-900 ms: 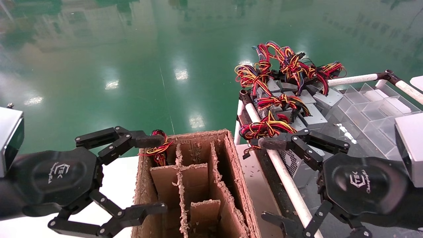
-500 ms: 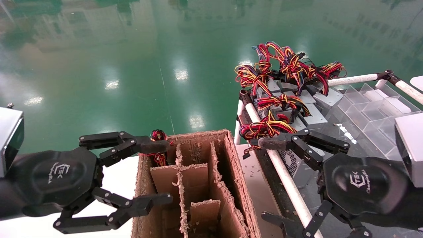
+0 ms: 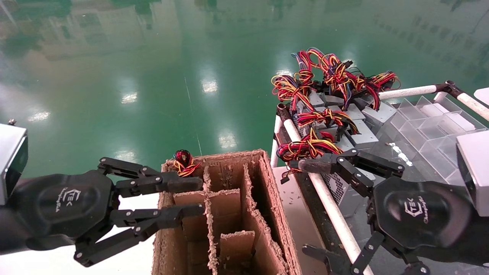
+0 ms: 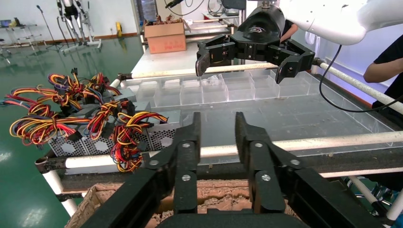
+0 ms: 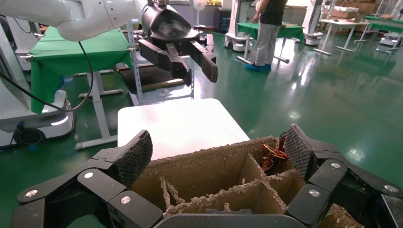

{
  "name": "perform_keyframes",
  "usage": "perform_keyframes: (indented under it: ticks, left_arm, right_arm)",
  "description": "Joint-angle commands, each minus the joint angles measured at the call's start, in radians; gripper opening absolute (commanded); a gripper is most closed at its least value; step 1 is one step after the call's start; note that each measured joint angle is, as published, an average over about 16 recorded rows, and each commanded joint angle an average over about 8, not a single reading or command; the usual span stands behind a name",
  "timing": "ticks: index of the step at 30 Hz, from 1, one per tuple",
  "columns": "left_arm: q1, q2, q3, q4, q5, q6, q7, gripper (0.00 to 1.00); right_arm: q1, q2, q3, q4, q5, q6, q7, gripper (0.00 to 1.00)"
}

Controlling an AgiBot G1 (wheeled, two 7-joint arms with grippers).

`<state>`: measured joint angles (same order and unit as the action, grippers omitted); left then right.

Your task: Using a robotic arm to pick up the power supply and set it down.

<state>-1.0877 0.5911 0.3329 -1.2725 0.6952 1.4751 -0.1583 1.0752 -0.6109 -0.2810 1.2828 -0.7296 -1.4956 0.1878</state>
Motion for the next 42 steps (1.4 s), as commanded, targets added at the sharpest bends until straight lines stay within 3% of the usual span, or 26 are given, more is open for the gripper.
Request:
perform_keyframes:
  ticks: [1, 12, 13, 20, 21, 33, 42]
  left_arm:
    - [0.0, 0.0, 0.0, 0.0, 0.0, 0.0, 0.0, 0.0]
    - [0.0, 0.0, 0.0, 0.0, 0.0, 0.0, 0.0, 0.0]
    - [0.0, 0.0, 0.0, 0.0, 0.0, 0.0, 0.0, 0.06]
    - [0.0, 0.0, 0.0, 0.0, 0.0, 0.0, 0.0, 0.93]
    - [0.0, 0.0, 0.0, 0.0, 0.0, 0.0, 0.0, 1.0]
    - [0.0, 0.0, 0.0, 0.0, 0.0, 0.0, 0.0, 1.0]
    - [0.0, 0.0, 0.0, 0.0, 0.0, 0.0, 0.0, 1.0]
  right_arm:
    - [0.0, 0.0, 0.0, 0.0, 0.0, 0.0, 0.0, 1.0]
    - [0.0, 0.0, 0.0, 0.0, 0.0, 0.0, 0.0, 1.0]
    - [0.0, 0.0, 0.0, 0.0, 0.0, 0.0, 0.0, 1.0]
    - [0.0, 0.0, 0.0, 0.0, 0.0, 0.0, 0.0, 1.0]
    - [0.0, 0.0, 0.0, 0.0, 0.0, 0.0, 0.0, 1.0]
    - [0.009, -0.01, -0.005, -0.002, -0.016, 0.02, 0.003, 1.0]
    - [0.054, -0.109, -0.056, 0.007, -0.164, 0.176, -0.004, 1.0]
